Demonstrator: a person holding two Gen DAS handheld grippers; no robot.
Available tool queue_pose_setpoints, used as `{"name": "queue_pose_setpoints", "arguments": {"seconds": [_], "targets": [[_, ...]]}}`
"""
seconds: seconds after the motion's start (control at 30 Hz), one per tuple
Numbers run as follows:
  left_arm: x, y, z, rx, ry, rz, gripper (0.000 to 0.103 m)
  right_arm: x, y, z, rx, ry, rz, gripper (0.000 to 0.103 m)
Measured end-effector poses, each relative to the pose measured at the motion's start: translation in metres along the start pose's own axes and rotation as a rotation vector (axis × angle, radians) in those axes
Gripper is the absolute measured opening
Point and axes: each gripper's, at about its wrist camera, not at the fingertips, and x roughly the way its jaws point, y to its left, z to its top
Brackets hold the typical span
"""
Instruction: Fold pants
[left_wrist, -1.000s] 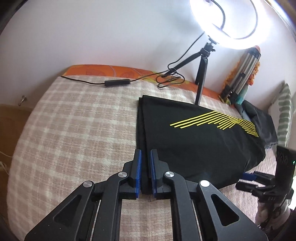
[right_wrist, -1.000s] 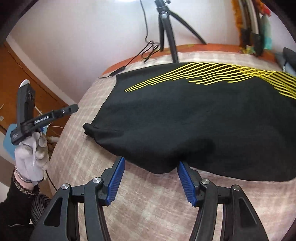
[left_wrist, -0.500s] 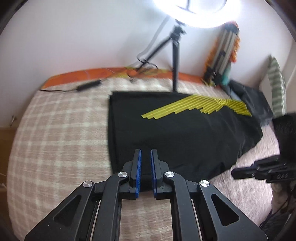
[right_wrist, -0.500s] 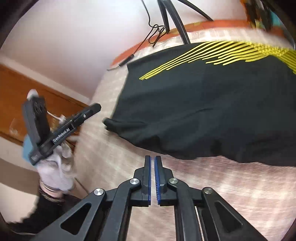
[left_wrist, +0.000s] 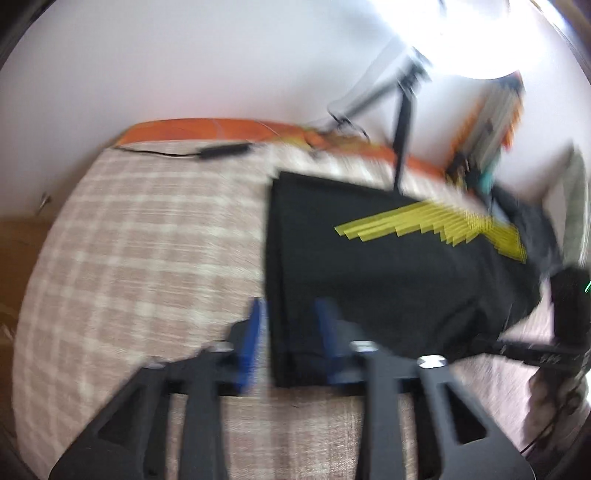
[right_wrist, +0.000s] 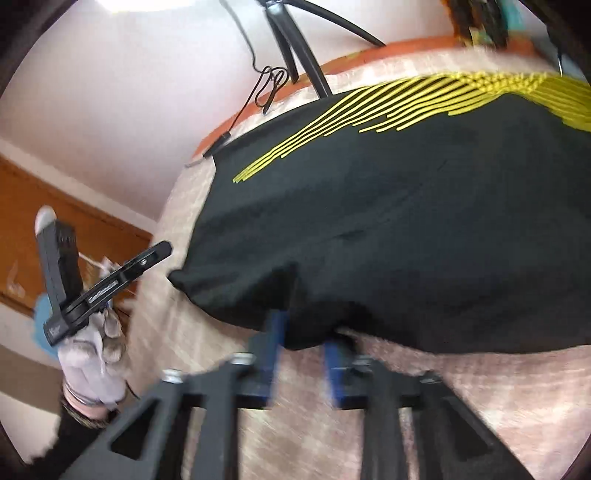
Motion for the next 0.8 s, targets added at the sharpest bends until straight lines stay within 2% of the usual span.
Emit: {"name": "queue_pose_setpoints", "arguments": {"seconds": [0.13, 0.2, 0.27, 0.3, 0.33, 0.47, 0.6, 0.73, 0.8], "targets": [[-0.010, 0.025, 0.003, -0.088, -0.017, -0.009, 0.049, -0.015, -0.005, 0.003, 0.118, 0.008, 0.135, 0.004], [-0.010, 0.024, 0.005, -0.080, -0.020, -0.005, 0.049, -0.019, -0.004, 0.001, 0.130, 0.030, 0.127, 0.005], [-0.010, 0.018, 0.006, -0.055, -0.025, 0.004, 0.049, -0.013, -0.003, -0.002, 0.112, 0.066, 0.070, 0.013], [-0.012, 0.011, 0.006, -0.031, -0.030, 0.000, 0.049, -0.009, 0.000, -0.006, 0.074, 0.079, 0.004, 0.024], [-0.013, 0.006, 0.006, -0.012, -0.034, -0.001, 0.049, -0.008, 0.000, -0.010, 0.063, 0.076, -0.017, 0.041], [-0.017, -0.024, 0.004, 0.089, -0.055, -0.005, 0.049, -0.032, 0.000, -0.022, 0.034, 0.018, -0.020, 0.045], [-0.028, -0.073, -0.002, 0.234, -0.096, -0.039, 0.049, -0.085, -0.007, -0.033, -0.002, -0.106, -0.072, 0.059], [-0.033, -0.138, -0.013, 0.400, -0.126, -0.088, 0.049, -0.138, -0.029, -0.036, 0.005, -0.244, -0.223, 0.060], [-0.031, -0.168, -0.016, 0.463, -0.119, -0.125, 0.049, -0.156, -0.038, -0.037, 0.015, -0.288, -0.297, 0.066]]}}
